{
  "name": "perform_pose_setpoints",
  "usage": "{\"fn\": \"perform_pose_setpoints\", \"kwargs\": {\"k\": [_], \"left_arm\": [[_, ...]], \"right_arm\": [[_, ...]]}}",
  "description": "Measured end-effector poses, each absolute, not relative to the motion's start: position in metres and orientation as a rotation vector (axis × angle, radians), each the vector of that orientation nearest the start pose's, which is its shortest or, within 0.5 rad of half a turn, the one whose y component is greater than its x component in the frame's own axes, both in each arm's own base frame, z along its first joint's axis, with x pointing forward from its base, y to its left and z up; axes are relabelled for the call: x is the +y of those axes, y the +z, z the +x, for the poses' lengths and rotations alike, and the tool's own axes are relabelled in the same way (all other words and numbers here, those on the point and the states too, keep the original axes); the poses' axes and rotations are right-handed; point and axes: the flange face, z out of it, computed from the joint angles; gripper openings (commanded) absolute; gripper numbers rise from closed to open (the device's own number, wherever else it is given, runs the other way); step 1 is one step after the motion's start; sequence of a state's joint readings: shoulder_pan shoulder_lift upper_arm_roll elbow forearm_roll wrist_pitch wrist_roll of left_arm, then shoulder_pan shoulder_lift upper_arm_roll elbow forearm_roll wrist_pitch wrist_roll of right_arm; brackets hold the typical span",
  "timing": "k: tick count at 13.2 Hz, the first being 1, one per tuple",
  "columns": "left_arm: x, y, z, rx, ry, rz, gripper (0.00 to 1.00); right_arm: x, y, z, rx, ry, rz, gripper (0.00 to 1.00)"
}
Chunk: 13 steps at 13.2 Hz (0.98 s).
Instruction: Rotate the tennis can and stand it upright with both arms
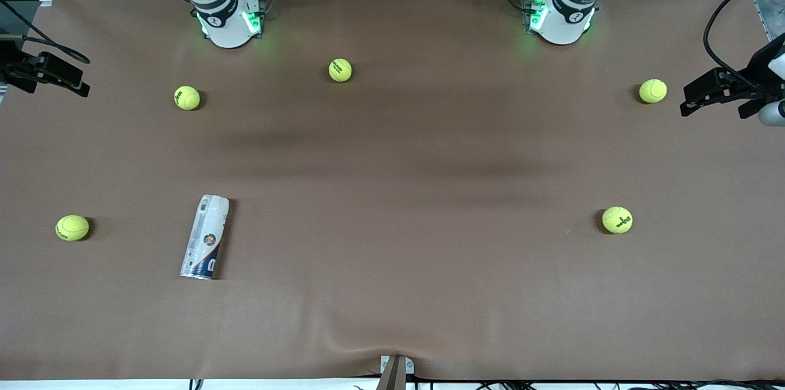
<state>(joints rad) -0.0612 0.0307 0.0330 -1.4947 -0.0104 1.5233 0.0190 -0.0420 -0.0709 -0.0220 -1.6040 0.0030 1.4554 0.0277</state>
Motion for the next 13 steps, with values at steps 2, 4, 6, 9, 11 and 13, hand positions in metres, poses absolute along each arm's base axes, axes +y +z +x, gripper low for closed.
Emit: {"fn": "perform_pose_setpoints", "kwargs": {"k": [2,4,6,9,11,13], "left_arm": [[-0.017,0.638,0.560,0.075,0.006,-3.150,1.00],[-0.018,0.637,0.561,0.076,0.009,-3.150,1.00],[-0.018,0.637,0.561,0.076,0.010,-3.150,1.00],[-0.018,0.636,0.561,0.076,0.013,-3.150,1.00],[-0.018,0.635,0.561,0.076,0.016,-3.150,1.00],[-0.018,0.634,0.562,0.076,0.019,-3.150,1.00]], "right_arm": [[-0.033,0.637,0.519,0.143,0.122,-3.130,1.00],[-0.033,0.637,0.519,0.143,0.122,-3.130,1.00],[-0.033,0.637,0.519,0.143,0.125,-3.130,1.00],[-0.033,0.626,0.525,0.142,0.158,-3.128,1.00],[-0.031,0.606,0.536,0.135,0.208,-3.126,1.00],[-0.028,0.579,0.555,0.123,0.233,-3.126,1.00]]}}
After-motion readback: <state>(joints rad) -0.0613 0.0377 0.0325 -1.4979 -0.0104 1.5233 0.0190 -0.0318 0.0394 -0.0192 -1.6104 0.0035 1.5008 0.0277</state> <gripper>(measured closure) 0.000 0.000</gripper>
